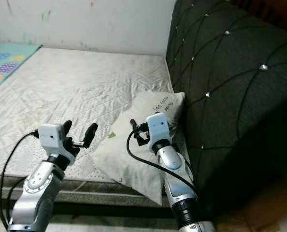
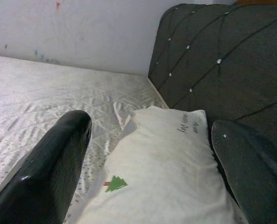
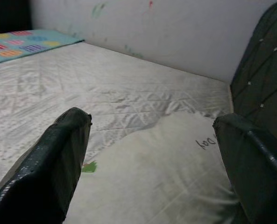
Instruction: Clean up the room
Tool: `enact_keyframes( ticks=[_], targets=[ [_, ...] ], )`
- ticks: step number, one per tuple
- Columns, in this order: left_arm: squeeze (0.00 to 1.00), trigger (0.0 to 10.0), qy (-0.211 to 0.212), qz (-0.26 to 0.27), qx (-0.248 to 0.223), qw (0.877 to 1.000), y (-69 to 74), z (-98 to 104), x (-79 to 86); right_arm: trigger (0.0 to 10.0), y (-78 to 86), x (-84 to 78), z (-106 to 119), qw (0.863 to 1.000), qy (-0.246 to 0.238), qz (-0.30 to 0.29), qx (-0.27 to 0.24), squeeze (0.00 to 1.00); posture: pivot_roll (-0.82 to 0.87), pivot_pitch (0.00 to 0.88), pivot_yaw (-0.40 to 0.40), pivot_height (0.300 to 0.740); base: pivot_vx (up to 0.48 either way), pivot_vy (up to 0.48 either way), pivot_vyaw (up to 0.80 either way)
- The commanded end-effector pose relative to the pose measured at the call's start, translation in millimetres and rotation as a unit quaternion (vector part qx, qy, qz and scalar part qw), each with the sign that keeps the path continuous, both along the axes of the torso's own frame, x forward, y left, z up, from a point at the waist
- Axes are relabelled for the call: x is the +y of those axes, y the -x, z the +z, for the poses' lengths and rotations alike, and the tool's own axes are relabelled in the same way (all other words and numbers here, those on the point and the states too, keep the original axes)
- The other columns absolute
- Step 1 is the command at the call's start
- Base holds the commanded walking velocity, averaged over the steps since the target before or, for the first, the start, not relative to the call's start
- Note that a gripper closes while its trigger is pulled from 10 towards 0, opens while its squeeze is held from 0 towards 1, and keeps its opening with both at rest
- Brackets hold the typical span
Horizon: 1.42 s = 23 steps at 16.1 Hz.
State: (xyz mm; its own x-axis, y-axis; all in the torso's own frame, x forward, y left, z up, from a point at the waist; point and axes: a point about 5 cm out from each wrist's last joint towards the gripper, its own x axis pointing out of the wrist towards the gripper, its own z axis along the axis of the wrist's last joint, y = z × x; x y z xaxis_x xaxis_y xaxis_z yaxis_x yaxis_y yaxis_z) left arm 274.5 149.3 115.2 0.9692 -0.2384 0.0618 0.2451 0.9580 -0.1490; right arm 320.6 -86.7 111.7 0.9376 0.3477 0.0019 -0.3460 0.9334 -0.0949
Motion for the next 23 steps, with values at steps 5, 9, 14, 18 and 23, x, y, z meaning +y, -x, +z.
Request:
enact_keyframes(
  ticks=[5, 9, 14, 18, 23],
  targets=[
    [0.00, 10.0, 0.006, -0.010, -0.013, 1.000, 0.5, 3.8, 0.2, 10.0, -2.1, 1.0, 2.6, 1.000, -0.008, 0.002, 0.001, 0.00, -0.10, 0.000, -0.038, 0.740, 0.100, 0.000, -0.16],
    [0.00, 10.0, 0.007, -0.012, -0.015, 1.000, 0.0, 4.1, 0.7, 10.0, -2.5, 1.2, 3.3, 1.000, -0.009, 0.001, -0.001, 0.00, -0.10, 0.000, -0.036, 0.740, 0.268, 0.000, -0.35],
    [0.00, 10.0, 0.006, -0.004, -0.004, 1.000, -0.9, 2.2, 1.3, 10.0, -2.2, 1.6, 3.1, 1.000, -0.008, 0.002, -0.002, 0.00, -0.10, 0.000, -0.035, 0.740, 0.177, 0.000, 0.00],
    [0.00, 10.0, 0.004, 0.004, -0.003, 1.000, -1.6, 1.4, 2.3, 10.0, -1.6, 2.2, 2.6, 1.000, 0.003, 0.007, -0.007, 0.00, -0.10, 0.000, -0.035, 0.740, 0.000, 0.000, 0.20],
    [0.00, 10.0, 0.006, 0.002, -0.004, 1.000, -2.5, 1.8, 1.6, 10.0, -2.0, 2.8, 2.0, 1.000, 0.005, 0.010, -0.007, 0.00, -0.10, 0.000, -0.037, 0.740, 0.000, 0.000, 0.80]
  ],
)
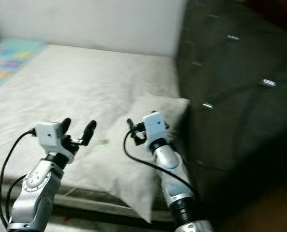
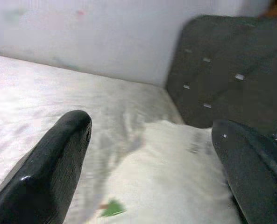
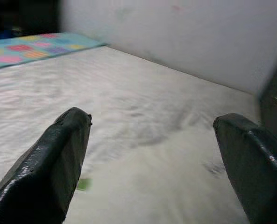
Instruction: Clean up the room
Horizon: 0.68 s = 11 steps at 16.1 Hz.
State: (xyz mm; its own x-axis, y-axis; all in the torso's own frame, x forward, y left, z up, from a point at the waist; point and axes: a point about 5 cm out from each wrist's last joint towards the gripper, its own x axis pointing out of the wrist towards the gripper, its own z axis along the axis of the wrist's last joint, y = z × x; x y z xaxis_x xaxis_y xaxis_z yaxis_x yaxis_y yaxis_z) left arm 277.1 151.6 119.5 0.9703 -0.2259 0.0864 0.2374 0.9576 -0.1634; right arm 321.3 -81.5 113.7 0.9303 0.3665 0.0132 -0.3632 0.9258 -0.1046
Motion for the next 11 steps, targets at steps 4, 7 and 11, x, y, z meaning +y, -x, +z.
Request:
enact_keyframes(
  ticks=[4, 7, 11],
  targets=[
    [0.00, 10.0, 0.001, 0.001, 0.011, 1.000, -0.1, -3.2, -0.2, 10.0, -1.6, -2.1, -1.3, 1.000, 0.005, 0.002, 0.003, 0.00, -0.10, 0.000, -0.037, 0.740, 0.000, 0.000, 0.28],
    [0.00, 10.0, 0.002, 0.000, 0.012, 1.000, -0.2, -3.4, -0.3, 10.0, -1.9, -2.6, -1.8, 1.000, 0.004, 0.001, 0.004, 0.00, -0.10, 0.000, -0.037, 0.740, 0.000, 0.000, 0.00],
    [0.00, 10.0, 0.002, 0.001, 0.012, 1.000, -0.2, -3.1, 0.6, 10.0, -0.8, -2.5, -3.5, 1.000, 0.003, -0.001, 0.007, 0.00, -0.10, 0.000, -0.036, 0.740, 0.000, 0.343, 0.00]
  ],
)
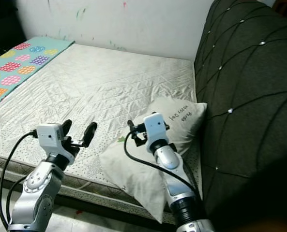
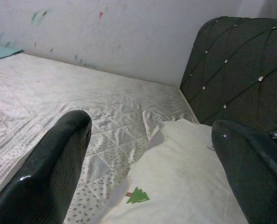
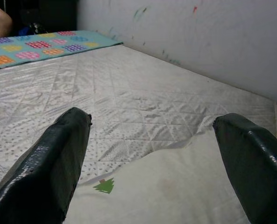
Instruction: Clean up the room
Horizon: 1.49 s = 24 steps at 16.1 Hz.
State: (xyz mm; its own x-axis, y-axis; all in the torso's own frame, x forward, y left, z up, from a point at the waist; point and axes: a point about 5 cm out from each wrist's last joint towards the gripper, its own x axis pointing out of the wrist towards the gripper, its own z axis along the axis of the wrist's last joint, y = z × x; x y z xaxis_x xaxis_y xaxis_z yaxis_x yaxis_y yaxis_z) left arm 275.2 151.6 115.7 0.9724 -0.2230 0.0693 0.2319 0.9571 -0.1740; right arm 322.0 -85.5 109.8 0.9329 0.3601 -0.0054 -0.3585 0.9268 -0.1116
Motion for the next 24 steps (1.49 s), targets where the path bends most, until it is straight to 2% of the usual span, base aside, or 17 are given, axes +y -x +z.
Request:
enact_keyframes(
  ticks=[1, 9, 15, 24],
  targets=[
    [0.00, 10.0, -0.002, 0.000, 0.003, 1.000, -2.2, 0.5, 0.6, 10.0, -0.1, 1.4, 0.3, 1.000, -0.004, 0.002, 0.000, 0.00, -0.10, 0.000, -0.036, 0.740, 0.000, 0.409, 0.00],
    [0.00, 10.0, -0.004, -0.001, 0.002, 1.000, -3.0, 0.5, 0.0, 10.0, -1.7, -0.1, -1.1, 1.000, -0.011, -0.003, 0.011, 0.00, -0.10, 0.000, -0.036, 0.740, 0.000, 0.052, 0.00],
    [0.00, 10.0, -0.005, 0.008, 0.005, 1.000, 0.1, -0.4, 3.5, 10.0, 2.2, -1.9, -4.0, 1.000, -0.009, -0.007, 0.014, 0.00, -0.10, 0.000, -0.031, 0.740, 0.000, 0.000, -0.80],
    [0.00, 10.0, -0.008, -0.008, -0.002, 1.000, 1.4, 2.4, 2.2, 10.0, 2.9, -0.2, -1.9, 1.000, 0.000, -0.002, 0.003, 0.00, -0.10, 0.000, -0.024, 0.740, 0.000, 0.000, 0.06]
  ],
)
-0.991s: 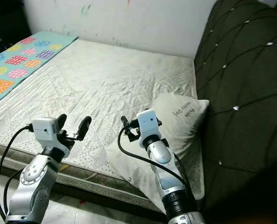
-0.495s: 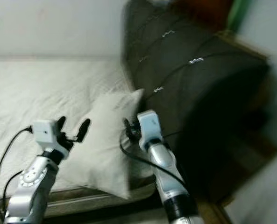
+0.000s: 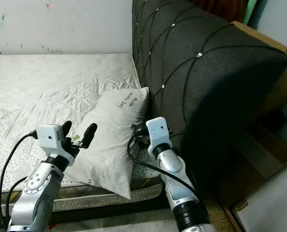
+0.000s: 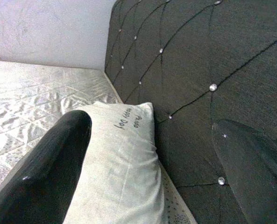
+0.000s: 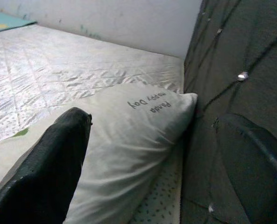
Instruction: Clean up the room
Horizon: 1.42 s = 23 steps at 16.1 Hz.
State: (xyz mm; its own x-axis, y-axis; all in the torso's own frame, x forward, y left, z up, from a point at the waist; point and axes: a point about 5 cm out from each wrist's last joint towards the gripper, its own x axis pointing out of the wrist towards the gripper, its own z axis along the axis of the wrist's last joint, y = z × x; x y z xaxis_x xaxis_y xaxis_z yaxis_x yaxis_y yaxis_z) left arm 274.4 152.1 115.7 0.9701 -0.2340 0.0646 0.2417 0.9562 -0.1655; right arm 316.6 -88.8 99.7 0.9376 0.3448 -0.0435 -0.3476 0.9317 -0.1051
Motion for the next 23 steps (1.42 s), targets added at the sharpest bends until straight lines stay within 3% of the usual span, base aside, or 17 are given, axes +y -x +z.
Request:
enact_keyframes(
  ticks=[1, 4, 23],
  targets=[
    [0.00, 10.0, -0.002, -0.005, -0.006, 1.000, 0.4, 3.2, 1.2, 10.0, -2.3, 4.0, 8.8, 1.000, 0.001, 0.008, -0.019, 0.00, -0.10, 0.000, -0.023, 0.740, 0.000, 0.000, 0.80],
    [0.00, 10.0, 0.002, -0.013, -0.010, 1.000, 0.9, 4.1, -0.3, 10.0, -2.5, 4.6, 8.7, 1.000, -0.004, 0.007, -0.018, 0.00, -0.10, 0.000, -0.023, 0.740, 0.000, 0.000, 0.68],
    [0.00, 10.0, 0.005, -0.015, -0.006, 1.000, 0.3, 2.0, -0.7, 10.0, -4.0, 3.5, 7.7, 1.000, -0.005, 0.008, -0.017, 0.00, -0.10, 0.000, -0.028, 0.740, 0.297, 0.000, 0.07]
  ],
)
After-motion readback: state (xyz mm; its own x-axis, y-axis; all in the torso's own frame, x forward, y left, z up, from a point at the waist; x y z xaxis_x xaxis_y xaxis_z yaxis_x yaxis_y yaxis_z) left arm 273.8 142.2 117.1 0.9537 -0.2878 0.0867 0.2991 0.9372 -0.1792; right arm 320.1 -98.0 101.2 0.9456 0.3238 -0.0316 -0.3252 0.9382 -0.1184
